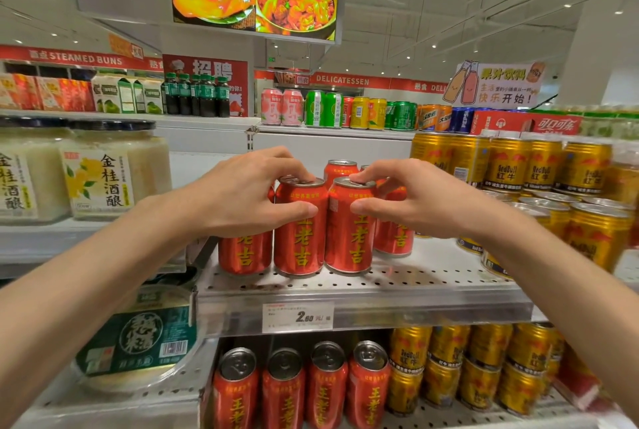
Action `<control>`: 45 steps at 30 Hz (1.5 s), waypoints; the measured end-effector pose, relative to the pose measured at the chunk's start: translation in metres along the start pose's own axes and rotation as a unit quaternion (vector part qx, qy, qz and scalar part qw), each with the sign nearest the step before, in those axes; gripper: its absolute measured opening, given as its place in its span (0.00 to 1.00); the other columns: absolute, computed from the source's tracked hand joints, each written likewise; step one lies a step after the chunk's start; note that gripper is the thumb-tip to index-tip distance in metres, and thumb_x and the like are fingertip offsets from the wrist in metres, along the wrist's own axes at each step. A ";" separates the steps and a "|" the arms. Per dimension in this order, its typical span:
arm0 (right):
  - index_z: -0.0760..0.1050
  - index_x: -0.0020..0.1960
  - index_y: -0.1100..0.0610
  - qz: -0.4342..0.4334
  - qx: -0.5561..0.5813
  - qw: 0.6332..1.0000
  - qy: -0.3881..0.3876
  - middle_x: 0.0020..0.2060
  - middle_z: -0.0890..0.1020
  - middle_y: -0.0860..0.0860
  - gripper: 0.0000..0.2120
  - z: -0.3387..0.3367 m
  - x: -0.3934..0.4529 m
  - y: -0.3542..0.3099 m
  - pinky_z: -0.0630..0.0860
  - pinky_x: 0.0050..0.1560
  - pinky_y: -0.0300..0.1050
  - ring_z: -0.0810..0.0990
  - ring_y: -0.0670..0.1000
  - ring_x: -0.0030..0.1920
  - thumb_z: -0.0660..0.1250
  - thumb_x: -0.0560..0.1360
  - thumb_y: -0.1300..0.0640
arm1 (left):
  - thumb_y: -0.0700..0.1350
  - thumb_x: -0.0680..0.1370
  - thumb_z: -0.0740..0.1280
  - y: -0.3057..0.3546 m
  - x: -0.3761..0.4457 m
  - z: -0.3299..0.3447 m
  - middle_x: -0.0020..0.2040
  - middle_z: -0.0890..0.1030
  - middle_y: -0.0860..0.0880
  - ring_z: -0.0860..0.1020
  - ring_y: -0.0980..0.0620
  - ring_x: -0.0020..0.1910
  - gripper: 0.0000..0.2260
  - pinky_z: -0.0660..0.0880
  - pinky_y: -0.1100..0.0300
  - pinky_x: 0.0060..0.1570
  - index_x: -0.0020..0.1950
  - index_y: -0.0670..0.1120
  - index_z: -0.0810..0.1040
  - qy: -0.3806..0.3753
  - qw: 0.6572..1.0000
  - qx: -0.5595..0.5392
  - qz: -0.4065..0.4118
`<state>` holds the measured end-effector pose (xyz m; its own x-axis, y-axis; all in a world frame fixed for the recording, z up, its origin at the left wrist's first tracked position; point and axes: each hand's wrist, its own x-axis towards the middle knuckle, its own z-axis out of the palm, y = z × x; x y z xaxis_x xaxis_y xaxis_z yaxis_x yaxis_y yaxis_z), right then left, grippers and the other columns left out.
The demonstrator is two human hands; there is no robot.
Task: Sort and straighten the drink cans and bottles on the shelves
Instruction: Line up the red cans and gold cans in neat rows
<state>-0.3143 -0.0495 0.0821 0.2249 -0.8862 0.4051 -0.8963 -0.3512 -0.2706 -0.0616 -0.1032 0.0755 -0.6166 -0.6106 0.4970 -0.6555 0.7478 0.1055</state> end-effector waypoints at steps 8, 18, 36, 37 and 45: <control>0.78 0.65 0.48 -0.025 -0.008 0.992 0.120 0.58 0.80 0.42 0.19 -0.017 -0.011 0.020 0.80 0.58 0.48 0.79 0.43 0.57 0.66 0.78 0.41 | 0.71 0.72 0.63 0.018 0.013 -0.003 0.64 0.74 0.56 0.72 0.56 0.62 0.30 0.73 0.51 0.63 0.68 0.57 0.72 -0.007 0.999 0.047 0.016; 0.70 0.67 0.48 0.048 -0.039 0.995 0.082 0.62 0.76 0.49 0.21 0.013 -0.009 0.056 0.79 0.58 0.48 0.78 0.50 0.57 0.69 0.78 0.44 | 0.68 0.71 0.68 0.045 0.040 0.020 0.61 0.78 0.54 0.74 0.57 0.52 0.31 0.71 0.60 0.52 0.69 0.53 0.76 -0.029 0.999 0.013 0.015; 0.75 0.61 0.43 0.036 0.096 0.993 0.057 0.59 0.73 0.43 0.23 -0.006 -0.026 0.057 0.82 0.55 0.49 0.77 0.45 0.59 0.75 0.69 0.39 | 0.66 0.71 0.69 0.041 0.042 0.024 0.62 0.79 0.55 0.74 0.58 0.53 0.29 0.70 0.61 0.52 0.68 0.54 0.77 -0.010 1.000 -0.005 0.018; 0.76 0.60 0.43 0.034 0.094 0.993 0.061 0.59 0.73 0.42 0.23 -0.005 -0.026 0.056 0.82 0.56 0.49 0.77 0.45 0.59 0.74 0.68 0.38 | 0.66 0.72 0.69 0.041 0.042 0.024 0.62 0.79 0.55 0.75 0.58 0.53 0.29 0.71 0.61 0.52 0.68 0.54 0.77 -0.010 1.000 -0.004 0.020; 0.75 0.60 0.45 0.037 0.063 0.996 0.048 0.59 0.73 0.42 0.28 -0.006 -0.026 0.050 0.81 0.57 0.48 0.77 0.45 0.59 0.70 0.65 0.33 | 0.68 0.72 0.66 0.040 0.040 0.024 0.64 0.78 0.55 0.73 0.60 0.54 0.30 0.72 0.59 0.56 0.71 0.54 0.74 -0.014 0.999 0.012 0.026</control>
<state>-0.3674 -0.0424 0.0635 0.1173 -0.8796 0.4610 -0.8525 -0.3273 -0.4075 -0.1226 -0.1040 0.0789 -0.6621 -0.5779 0.4771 -0.6320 0.7727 0.0589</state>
